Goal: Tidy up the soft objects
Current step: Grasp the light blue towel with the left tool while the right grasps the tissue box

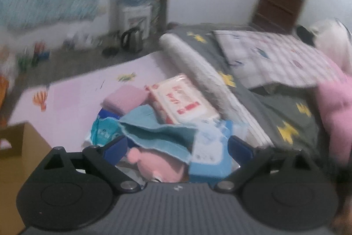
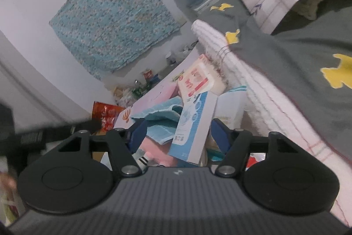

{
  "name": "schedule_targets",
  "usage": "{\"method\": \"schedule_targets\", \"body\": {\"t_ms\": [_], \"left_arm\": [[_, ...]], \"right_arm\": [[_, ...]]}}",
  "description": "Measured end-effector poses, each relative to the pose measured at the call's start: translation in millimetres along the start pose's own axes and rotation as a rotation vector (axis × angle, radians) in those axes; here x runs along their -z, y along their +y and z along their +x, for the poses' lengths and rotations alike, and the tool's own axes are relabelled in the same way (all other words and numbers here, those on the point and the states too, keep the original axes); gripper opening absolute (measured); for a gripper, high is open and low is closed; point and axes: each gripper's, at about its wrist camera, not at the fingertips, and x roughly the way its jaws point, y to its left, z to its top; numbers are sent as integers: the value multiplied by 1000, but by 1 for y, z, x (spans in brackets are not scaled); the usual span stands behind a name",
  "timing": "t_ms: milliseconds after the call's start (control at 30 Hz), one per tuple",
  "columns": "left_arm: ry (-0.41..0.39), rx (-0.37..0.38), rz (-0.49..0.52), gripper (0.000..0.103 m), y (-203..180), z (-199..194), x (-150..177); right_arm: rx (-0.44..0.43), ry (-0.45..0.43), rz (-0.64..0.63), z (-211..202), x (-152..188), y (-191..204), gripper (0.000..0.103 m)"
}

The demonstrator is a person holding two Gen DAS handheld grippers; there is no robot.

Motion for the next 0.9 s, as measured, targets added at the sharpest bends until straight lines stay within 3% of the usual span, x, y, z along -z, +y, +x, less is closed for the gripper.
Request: {"method": "schedule_targets", "body": {"t_ms": [233,333,400,500,633,900], "left_arm": [[165,13,-244,93,55,63,-31],[198,-12,-279,88,66,84,-34],[217,-18,-299,82,70,97,-36],[243,-1,-329,70,73,110,-36],[253,16,-357,65,74,121,-34],[248,25,-366,24,78,129,-31]], "right_arm": [[8,89,5,35,5,3,64],[21,136,15,51,2,4,63],[27,175,41,58,0,2,56],[46,209,64,64,-2,-1,54],[53,242,99,73,-3,-6,54],[82,296,191,99,-2,-21,55]]}}
